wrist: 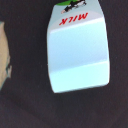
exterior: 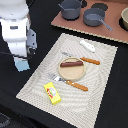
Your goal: Interact with the objects in diverse but meaningful ways.
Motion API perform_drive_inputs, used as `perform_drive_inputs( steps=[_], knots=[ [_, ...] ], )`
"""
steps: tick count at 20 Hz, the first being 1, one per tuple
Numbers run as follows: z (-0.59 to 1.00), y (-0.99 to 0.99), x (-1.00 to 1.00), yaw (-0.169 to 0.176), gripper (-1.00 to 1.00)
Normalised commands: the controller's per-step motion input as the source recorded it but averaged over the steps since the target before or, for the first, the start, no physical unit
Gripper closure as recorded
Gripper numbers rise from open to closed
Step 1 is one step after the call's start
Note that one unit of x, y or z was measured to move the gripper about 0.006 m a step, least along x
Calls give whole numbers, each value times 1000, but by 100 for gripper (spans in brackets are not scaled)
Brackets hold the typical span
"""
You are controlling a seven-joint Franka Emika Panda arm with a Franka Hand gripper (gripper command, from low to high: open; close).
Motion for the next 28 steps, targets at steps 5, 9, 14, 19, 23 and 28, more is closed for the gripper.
perform_drive_inputs(
  steps=[5,9,14,19,23,28],
  knots=[
    [-271,-128,-158,36,-100],
    [-306,-85,-284,57,-100],
    [-263,-2,-266,78,-100],
    [-298,-3,-255,75,-100],
    [-231,-30,-7,59,-100],
    [-221,-72,41,27,-100]
  ],
)
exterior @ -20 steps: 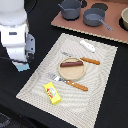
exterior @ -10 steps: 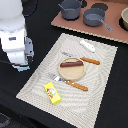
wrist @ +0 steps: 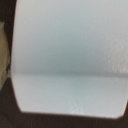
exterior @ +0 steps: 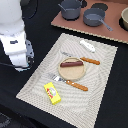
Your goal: Interact with the objects in diverse but meaningful ways.
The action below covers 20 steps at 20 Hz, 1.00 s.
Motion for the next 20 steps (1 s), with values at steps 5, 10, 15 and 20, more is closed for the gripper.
perform_drive_inputs(
  steps=[5,10,15,20],
  knots=[
    [-126,-87,15,0,100],
    [0,0,0,35,100],
    [0,-16,0,42,100],
    [0,15,11,45,100]
  ],
)
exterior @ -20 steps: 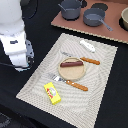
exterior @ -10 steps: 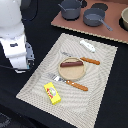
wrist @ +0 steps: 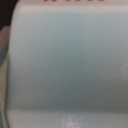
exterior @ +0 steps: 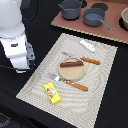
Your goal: Interact with the objects in diverse but meaningful ways.
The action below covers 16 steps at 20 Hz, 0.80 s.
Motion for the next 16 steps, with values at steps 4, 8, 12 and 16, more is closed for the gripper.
perform_drive_inputs(
  steps=[4,8,12,16],
  knots=[
    [456,189,21,-2,100],
    [990,541,389,16,100],
    [899,681,652,45,100],
    [752,616,664,15,100]
  ],
)
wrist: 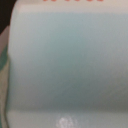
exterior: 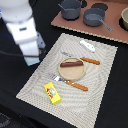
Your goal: Interact with the objects in diverse but meaningful ways.
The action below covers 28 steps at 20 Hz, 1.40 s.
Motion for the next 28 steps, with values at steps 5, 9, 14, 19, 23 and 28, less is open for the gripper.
perform_drive_inputs(
  steps=[5,9,14,19,23,28],
  knots=[
    [348,502,714,0,100],
    [42,392,779,0,100],
    [1,603,597,0,100],
    [3,802,349,13,100],
    [1,911,194,1,100],
    [-39,703,399,9,100]
  ],
)
